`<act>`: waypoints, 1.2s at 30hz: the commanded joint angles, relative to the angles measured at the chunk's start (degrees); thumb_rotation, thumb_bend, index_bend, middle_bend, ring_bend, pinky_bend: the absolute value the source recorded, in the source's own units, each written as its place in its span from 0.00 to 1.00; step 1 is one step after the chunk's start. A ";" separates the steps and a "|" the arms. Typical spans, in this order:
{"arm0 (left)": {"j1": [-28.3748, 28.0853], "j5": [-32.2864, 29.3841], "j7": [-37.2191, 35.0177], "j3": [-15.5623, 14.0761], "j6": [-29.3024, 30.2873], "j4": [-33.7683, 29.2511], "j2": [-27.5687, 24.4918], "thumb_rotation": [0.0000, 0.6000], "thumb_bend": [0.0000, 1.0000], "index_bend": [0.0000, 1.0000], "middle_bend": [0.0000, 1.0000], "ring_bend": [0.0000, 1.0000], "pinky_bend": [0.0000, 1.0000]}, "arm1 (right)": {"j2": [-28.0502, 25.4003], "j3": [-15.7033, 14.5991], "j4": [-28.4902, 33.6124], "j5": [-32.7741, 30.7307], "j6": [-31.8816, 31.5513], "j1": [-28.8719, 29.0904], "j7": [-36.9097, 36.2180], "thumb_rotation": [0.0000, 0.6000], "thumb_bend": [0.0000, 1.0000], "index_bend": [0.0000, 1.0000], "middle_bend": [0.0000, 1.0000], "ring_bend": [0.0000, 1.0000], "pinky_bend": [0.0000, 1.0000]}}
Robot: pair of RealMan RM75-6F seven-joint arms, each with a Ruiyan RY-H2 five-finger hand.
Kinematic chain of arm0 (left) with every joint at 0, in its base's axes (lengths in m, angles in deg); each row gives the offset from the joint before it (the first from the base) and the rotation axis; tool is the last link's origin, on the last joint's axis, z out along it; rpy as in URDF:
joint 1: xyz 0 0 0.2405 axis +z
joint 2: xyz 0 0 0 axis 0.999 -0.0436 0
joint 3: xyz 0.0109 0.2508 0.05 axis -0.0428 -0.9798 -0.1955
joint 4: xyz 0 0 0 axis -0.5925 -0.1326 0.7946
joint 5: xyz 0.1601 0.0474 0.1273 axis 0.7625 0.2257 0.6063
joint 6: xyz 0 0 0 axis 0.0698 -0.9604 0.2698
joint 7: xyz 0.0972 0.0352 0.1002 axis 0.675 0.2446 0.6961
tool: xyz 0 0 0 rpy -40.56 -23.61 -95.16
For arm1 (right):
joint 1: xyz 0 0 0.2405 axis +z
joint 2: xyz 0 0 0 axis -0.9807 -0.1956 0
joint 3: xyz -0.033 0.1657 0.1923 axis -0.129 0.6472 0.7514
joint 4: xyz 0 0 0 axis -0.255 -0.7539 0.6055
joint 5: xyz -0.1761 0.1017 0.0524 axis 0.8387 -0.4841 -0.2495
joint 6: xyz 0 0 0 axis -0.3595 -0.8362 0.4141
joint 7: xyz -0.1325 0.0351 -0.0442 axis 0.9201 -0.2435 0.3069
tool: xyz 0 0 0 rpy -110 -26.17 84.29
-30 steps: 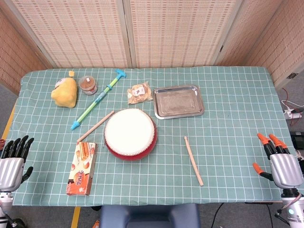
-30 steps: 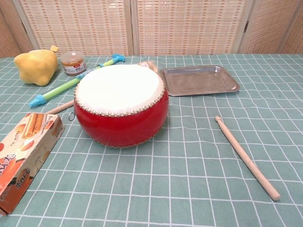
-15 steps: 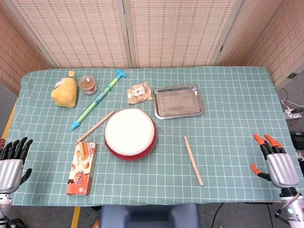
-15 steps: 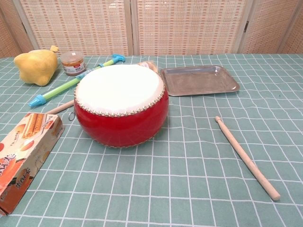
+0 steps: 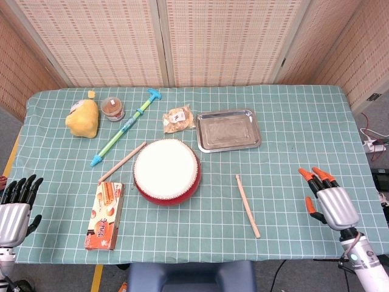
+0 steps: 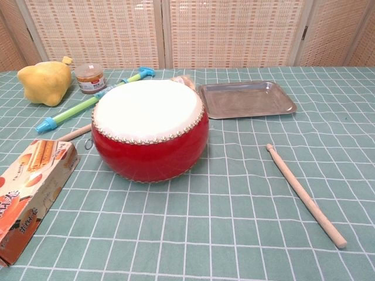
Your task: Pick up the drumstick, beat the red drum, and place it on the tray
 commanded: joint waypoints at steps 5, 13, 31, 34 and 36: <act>0.36 -0.18 -1.04 -0.31 -0.01 0.80 0.32 1.00 0.24 0.00 0.00 0.00 0.00 | 3.83 1.43 -3.12 -2.34 14.43 9.82 -3.69 1.00 0.85 0.04 0.21 0.07 0.13; 0.63 -0.38 -1.77 -0.45 0.00 1.66 0.43 1.00 0.24 0.00 0.00 0.00 0.00 | 8.90 1.65 -8.45 -3.74 22.44 16.02 -7.21 1.00 0.91 0.01 0.25 0.07 0.11; -0.04 -0.48 -2.36 -0.49 -1.36 2.92 1.28 1.00 0.24 0.00 0.00 0.00 0.00 | 17.49 -0.76 -17.41 -4.89 29.02 21.52 -12.41 1.00 0.91 0.01 0.25 0.07 0.11; 0.00 -0.36 -2.48 -0.50 -1.21 3.04 1.26 1.00 0.24 0.00 0.00 0.00 0.00 | 18.26 -1.12 -18.04 -4.41 29.23 22.22 -12.60 1.00 0.91 0.01 0.25 0.07 0.10; 0.03 -0.55 -2.54 -0.47 -1.24 3.20 1.37 1.00 0.24 0.00 0.00 0.00 0.00 | 18.54 -1.34 -17.99 -4.02 29.23 22.62 -12.44 1.00 0.91 0.01 0.25 0.07 0.10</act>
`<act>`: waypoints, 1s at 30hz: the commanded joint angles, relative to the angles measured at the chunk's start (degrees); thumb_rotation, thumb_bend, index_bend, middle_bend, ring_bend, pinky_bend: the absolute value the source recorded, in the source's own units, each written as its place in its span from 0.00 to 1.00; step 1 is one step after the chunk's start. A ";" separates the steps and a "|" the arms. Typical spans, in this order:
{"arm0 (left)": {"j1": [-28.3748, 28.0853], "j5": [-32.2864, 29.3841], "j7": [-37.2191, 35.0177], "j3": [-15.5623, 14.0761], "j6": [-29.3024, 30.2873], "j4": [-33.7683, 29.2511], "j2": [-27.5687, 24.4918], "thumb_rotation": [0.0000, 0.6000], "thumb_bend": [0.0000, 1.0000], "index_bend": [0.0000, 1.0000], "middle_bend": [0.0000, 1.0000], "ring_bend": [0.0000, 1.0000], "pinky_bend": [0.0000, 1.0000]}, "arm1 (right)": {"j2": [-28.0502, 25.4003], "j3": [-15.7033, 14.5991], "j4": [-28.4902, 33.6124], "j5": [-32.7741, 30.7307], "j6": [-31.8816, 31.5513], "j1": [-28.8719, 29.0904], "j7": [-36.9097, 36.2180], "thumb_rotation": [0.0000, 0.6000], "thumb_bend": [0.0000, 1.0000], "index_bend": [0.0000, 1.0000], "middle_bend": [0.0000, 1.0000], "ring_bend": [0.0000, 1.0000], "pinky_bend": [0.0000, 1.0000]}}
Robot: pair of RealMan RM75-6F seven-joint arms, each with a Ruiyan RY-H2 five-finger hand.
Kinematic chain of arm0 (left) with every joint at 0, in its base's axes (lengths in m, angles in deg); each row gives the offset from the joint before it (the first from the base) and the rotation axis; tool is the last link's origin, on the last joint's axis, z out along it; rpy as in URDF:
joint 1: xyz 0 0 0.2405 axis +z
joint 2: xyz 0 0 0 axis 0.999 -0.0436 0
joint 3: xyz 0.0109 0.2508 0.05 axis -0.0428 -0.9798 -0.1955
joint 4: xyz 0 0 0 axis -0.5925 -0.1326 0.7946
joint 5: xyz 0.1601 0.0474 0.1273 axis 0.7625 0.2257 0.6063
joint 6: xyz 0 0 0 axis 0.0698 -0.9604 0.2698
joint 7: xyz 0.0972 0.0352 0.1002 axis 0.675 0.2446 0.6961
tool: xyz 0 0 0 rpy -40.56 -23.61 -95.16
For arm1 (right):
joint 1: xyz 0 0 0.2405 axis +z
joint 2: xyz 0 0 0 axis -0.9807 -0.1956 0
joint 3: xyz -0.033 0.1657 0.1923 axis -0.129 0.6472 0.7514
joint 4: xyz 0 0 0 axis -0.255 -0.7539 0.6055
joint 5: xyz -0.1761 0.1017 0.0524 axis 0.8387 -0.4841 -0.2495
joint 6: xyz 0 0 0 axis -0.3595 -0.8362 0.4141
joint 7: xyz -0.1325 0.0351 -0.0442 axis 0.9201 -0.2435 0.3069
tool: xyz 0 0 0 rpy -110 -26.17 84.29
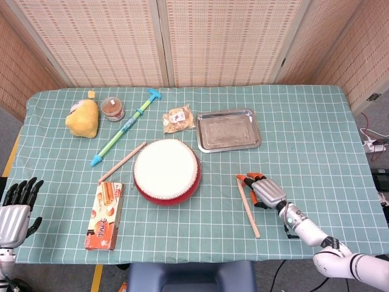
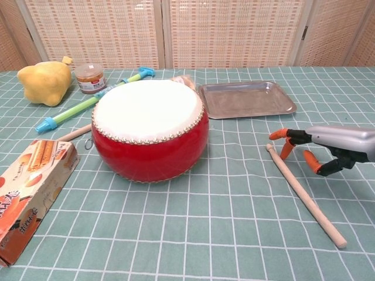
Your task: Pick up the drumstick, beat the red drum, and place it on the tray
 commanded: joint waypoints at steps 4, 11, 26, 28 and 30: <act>0.09 -0.23 -0.15 -0.06 -0.09 0.40 0.31 1.00 0.24 0.00 0.00 0.00 0.00 | 0.97 -0.48 0.56 1.05 -0.31 1.17 0.80 1.00 0.91 0.01 0.25 0.07 0.10; 0.13 -0.42 -0.41 -0.06 -0.19 0.94 0.60 1.00 0.24 0.00 0.00 0.00 0.00 | 2.18 -1.24 2.20 2.33 0.39 3.06 2.05 1.00 0.91 0.00 0.25 0.07 0.10; 0.60 -0.19 -2.14 -0.40 0.10 2.30 0.85 1.00 0.24 0.00 0.00 0.00 0.00 | 1.09 -4.16 7.64 6.20 -11.13 -1.14 10.10 1.00 0.07 0.00 0.21 0.02 0.10; 0.63 -0.02 -2.25 -0.49 0.14 2.44 0.93 1.00 0.24 0.00 0.00 0.00 0.00 | 0.99 -4.26 8.14 5.22 -12.57 -2.50 12.12 1.00 0.00 0.00 0.18 0.01 0.10; 0.65 0.14 -2.34 -0.54 0.21 2.49 0.96 1.00 0.24 0.00 0.00 0.00 0.00 | 1.07 -4.35 8.23 4.47 -13.33 -3.35 13.27 1.00 0.00 0.00 0.17 0.00 0.10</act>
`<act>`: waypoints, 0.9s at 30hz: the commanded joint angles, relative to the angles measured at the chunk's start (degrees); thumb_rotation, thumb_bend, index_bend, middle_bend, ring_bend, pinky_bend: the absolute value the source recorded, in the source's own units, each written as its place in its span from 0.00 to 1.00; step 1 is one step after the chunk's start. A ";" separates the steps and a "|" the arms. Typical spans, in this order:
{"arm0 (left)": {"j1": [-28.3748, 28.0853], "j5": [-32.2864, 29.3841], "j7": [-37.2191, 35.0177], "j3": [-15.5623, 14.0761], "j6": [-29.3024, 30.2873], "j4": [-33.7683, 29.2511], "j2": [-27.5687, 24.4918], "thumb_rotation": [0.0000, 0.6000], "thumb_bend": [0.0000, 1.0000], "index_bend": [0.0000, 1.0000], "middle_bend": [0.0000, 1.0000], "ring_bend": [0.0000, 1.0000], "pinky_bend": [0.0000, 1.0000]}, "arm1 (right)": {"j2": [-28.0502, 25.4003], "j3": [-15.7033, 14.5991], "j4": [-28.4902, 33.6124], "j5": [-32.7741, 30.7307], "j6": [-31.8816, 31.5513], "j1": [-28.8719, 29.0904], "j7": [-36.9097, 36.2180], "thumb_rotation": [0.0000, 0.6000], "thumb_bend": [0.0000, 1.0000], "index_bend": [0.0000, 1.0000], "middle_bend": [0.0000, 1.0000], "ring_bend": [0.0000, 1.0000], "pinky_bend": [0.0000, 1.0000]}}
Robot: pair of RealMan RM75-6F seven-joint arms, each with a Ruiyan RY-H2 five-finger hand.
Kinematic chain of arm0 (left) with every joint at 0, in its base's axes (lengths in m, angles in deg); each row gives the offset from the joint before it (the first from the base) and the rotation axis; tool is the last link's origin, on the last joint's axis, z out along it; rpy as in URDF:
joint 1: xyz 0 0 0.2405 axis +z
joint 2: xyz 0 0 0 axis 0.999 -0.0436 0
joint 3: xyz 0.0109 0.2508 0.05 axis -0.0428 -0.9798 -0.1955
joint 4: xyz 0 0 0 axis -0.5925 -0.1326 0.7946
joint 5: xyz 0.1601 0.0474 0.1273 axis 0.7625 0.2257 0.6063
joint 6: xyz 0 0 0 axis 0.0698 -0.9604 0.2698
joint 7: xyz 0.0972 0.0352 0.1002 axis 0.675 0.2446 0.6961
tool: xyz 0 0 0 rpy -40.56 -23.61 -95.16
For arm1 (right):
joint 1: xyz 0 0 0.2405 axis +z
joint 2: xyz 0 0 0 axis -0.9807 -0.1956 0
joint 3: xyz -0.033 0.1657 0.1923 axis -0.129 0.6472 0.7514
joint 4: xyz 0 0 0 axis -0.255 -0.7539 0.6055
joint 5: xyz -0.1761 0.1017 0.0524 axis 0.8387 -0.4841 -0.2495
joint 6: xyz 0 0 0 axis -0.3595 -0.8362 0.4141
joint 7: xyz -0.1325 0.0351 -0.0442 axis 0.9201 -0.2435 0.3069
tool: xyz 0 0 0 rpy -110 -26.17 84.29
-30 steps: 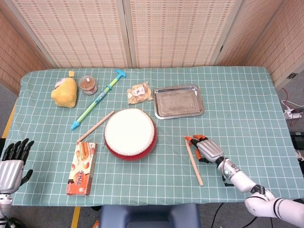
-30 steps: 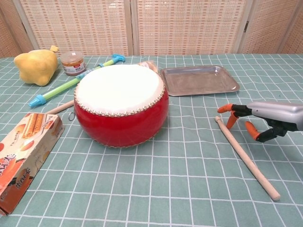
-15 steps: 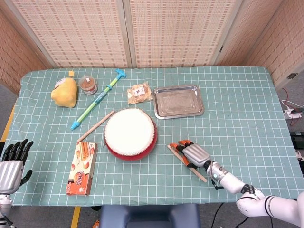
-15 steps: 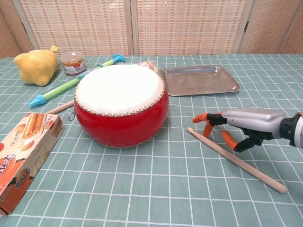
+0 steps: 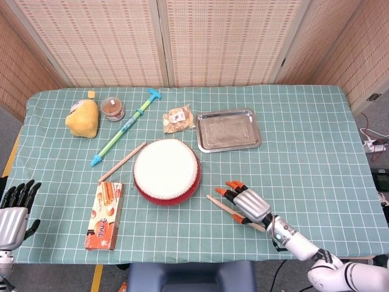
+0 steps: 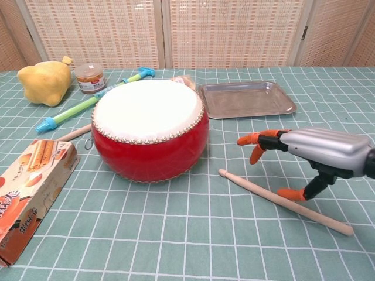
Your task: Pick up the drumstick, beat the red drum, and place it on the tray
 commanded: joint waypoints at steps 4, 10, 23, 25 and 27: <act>0.14 0.55 -0.21 -0.14 0.44 0.01 -0.09 1.00 0.24 0.00 0.00 0.00 0.00 | 0.65 -0.28 0.13 -2.83 -2.37 -3.21 3.22 1.00 0.00 0.00 0.16 0.00 0.10; 0.45 0.67 -0.52 -0.26 0.80 0.16 -0.15 1.00 0.24 0.00 0.00 0.00 0.00 | 2.27 -0.45 -2.29 -3.43 -2.10 -3.67 2.11 1.00 0.00 0.00 0.14 0.00 0.10; 0.59 0.74 -1.00 -0.34 0.69 0.42 -0.09 1.00 0.24 0.00 0.00 0.00 0.00 | 4.46 -0.21 -6.03 -4.06 -1.48 -3.77 2.16 1.00 0.00 0.00 0.13 0.00 0.10; 0.59 0.74 -1.04 -0.33 0.67 0.49 -0.04 1.00 0.24 0.00 0.00 0.00 0.00 | 4.43 0.05 -6.35 -4.39 -1.82 -3.97 2.75 1.00 0.00 0.00 0.13 0.00 0.10; 0.57 0.72 -1.10 -0.31 0.61 0.59 0.00 1.00 0.24 0.00 0.00 0.00 0.00 | 4.32 0.36 -6.59 -4.90 -1.93 -4.11 3.22 1.00 0.00 0.00 0.13 0.00 0.10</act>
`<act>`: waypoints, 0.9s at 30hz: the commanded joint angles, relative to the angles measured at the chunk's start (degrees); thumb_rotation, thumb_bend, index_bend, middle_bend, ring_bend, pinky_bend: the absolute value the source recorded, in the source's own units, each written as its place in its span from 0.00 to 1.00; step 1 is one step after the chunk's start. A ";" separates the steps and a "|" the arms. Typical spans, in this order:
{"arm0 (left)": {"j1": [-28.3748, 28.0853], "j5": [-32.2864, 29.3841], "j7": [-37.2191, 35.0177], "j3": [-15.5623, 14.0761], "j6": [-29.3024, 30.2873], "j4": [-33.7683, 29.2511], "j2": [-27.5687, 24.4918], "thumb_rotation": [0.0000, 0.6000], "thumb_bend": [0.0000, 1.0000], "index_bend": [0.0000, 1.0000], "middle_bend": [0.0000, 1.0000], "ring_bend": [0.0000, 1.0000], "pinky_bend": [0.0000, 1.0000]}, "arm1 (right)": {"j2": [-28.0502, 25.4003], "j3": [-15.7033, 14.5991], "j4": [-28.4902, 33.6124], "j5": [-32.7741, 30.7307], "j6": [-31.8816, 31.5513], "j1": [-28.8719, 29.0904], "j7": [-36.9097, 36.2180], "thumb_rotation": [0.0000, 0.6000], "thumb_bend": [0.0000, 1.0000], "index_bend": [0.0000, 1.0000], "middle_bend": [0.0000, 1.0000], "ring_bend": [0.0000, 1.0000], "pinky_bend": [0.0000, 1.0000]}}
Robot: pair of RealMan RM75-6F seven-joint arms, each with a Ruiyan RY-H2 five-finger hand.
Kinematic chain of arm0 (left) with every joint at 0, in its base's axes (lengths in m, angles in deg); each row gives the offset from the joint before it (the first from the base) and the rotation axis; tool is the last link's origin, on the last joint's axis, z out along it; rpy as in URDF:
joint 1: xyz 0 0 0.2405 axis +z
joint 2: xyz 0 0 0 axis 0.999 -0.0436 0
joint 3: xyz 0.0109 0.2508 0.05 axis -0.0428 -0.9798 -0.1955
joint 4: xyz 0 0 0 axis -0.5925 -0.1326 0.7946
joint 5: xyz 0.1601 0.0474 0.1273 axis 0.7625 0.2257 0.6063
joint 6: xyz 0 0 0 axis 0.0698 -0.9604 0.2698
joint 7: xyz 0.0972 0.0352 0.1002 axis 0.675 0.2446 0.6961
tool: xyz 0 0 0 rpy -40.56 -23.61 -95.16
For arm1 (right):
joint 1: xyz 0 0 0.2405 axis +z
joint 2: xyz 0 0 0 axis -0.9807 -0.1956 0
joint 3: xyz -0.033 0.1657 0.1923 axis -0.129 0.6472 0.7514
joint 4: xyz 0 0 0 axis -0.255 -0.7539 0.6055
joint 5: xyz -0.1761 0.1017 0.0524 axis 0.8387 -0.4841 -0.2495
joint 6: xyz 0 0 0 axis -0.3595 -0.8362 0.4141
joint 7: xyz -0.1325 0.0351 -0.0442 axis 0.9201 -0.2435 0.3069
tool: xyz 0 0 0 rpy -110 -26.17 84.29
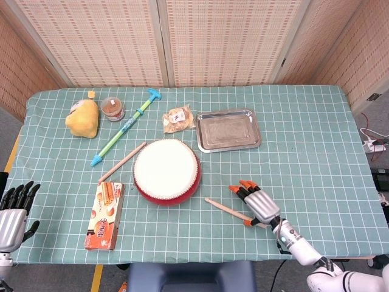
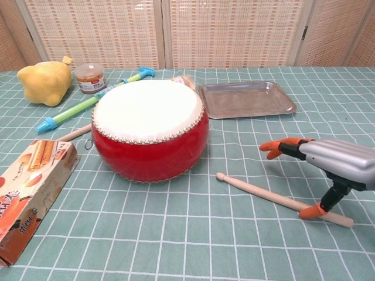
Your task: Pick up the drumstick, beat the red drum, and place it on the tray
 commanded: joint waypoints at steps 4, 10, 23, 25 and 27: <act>-0.03 -0.01 -0.13 0.01 -0.11 0.25 0.13 1.00 0.24 0.00 0.00 0.00 0.00 | -0.54 1.18 -0.80 -1.86 -0.16 -0.39 0.97 1.00 0.00 0.00 0.13 0.00 0.10; -0.05 -0.17 -0.21 0.02 -0.34 0.51 0.25 1.00 0.24 0.00 0.00 0.00 0.00 | -1.15 2.71 -2.07 -4.13 0.27 -0.38 1.64 1.00 0.01 0.00 0.13 0.00 0.10; -0.23 -0.52 -0.28 0.18 -0.83 0.77 0.39 1.00 0.24 0.00 0.00 0.00 0.00 | -2.46 5.52 -3.75 -7.86 0.08 -0.52 2.90 1.00 0.05 0.00 0.13 0.00 0.10; -0.25 -0.53 -0.25 0.19 -0.85 0.69 0.33 1.00 0.24 0.00 0.00 0.00 0.00 | -3.71 5.15 -1.30 -6.65 -0.48 -0.65 1.49 1.00 0.07 0.02 0.13 0.00 0.10; -0.28 -0.47 -0.22 0.21 -0.84 0.59 0.26 1.00 0.24 0.00 0.00 0.00 0.00 | -5.28 4.70 1.84 -5.22 -0.63 -0.57 -0.59 1.00 0.10 0.06 0.13 0.00 0.10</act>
